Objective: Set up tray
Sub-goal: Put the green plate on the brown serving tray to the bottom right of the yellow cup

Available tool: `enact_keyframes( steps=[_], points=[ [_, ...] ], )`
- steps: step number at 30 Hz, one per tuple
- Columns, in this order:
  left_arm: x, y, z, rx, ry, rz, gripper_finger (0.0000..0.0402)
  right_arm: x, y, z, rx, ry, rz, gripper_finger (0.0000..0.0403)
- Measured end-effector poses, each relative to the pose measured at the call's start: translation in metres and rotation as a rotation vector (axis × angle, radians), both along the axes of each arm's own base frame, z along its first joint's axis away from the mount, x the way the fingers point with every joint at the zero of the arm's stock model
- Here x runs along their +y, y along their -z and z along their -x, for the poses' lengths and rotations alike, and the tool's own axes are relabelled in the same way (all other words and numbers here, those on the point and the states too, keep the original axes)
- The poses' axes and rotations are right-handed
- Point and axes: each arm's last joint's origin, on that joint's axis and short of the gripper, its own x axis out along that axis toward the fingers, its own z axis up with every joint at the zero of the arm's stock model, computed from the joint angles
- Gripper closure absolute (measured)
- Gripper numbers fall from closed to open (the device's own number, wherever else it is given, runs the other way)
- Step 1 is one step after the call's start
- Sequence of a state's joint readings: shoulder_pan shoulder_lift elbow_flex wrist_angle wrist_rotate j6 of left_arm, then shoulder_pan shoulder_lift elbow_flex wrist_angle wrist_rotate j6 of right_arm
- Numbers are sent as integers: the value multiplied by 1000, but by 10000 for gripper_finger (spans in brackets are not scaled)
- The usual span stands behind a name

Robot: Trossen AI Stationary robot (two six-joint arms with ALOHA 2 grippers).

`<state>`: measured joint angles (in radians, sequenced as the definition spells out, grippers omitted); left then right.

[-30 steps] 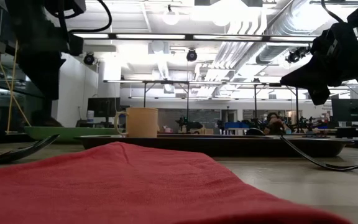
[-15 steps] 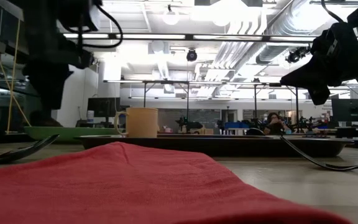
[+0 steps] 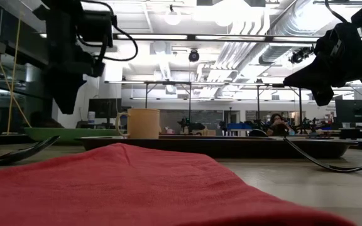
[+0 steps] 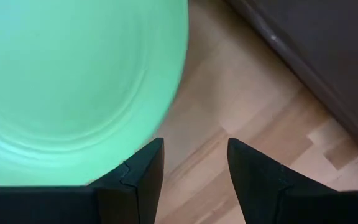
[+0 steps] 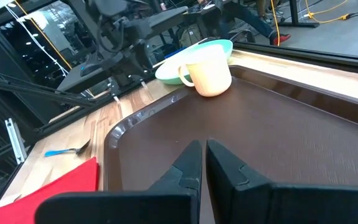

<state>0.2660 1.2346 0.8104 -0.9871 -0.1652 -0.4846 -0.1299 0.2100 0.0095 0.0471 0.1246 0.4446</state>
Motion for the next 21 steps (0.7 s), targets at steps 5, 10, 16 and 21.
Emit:
enact_keyframes(
  steps=[5,10,16,21],
  points=[
    [5,7,-7,11,54,17,195,0,0,0,0,0,0,402],
    [7,13,-12,35,99,11,195,0,0,0,0,0,0,402],
    [9,24,-17,110,160,-16,195,0,0,0,0,0,0,402],
    [11,33,-21,163,191,-29,195,0,0,0,0,0,0,402]
  ],
)
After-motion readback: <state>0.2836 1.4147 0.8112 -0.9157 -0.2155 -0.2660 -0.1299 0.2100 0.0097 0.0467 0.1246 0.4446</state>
